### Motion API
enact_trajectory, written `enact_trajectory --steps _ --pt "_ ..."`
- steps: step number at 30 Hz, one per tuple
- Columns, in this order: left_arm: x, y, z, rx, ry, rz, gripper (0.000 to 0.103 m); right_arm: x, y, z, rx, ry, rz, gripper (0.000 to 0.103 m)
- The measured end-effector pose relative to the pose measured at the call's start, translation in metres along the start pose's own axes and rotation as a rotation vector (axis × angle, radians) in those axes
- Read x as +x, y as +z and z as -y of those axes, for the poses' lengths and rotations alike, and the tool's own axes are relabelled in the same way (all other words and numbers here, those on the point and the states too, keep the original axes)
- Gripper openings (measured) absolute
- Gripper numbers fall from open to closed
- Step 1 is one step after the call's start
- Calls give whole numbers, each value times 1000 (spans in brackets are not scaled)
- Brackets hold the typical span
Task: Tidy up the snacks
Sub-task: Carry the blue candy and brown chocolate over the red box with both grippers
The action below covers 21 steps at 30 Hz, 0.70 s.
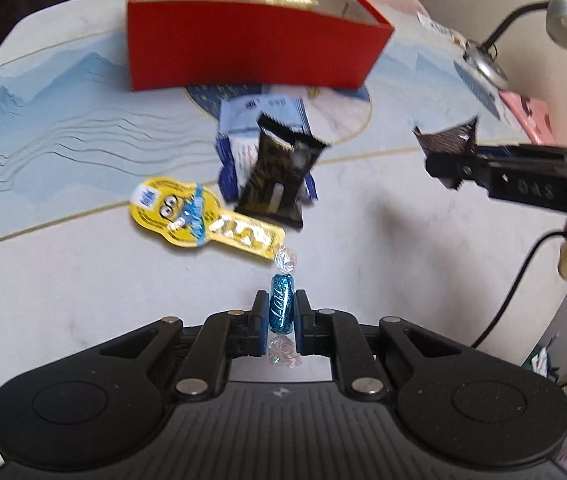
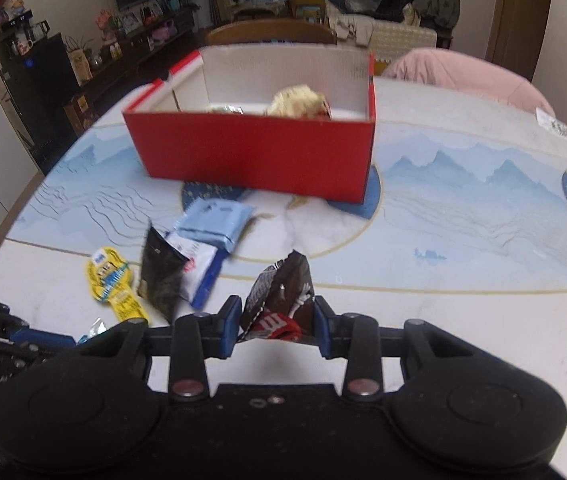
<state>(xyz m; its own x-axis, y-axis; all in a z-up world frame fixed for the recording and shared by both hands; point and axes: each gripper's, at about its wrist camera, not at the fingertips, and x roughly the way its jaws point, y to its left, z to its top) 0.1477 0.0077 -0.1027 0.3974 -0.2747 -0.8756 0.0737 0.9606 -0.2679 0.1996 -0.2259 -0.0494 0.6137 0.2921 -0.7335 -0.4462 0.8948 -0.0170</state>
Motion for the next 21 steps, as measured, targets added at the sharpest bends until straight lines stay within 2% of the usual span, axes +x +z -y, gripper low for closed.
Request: enact_trajectory --steps 9,21 --pt "-43 28 -1 -15 9 121 12 -38 28 -17 -32 9 105 36" --pt "-91 95 -8 -13 48 286 12 -56 92 -22 -76 -8 225 36"
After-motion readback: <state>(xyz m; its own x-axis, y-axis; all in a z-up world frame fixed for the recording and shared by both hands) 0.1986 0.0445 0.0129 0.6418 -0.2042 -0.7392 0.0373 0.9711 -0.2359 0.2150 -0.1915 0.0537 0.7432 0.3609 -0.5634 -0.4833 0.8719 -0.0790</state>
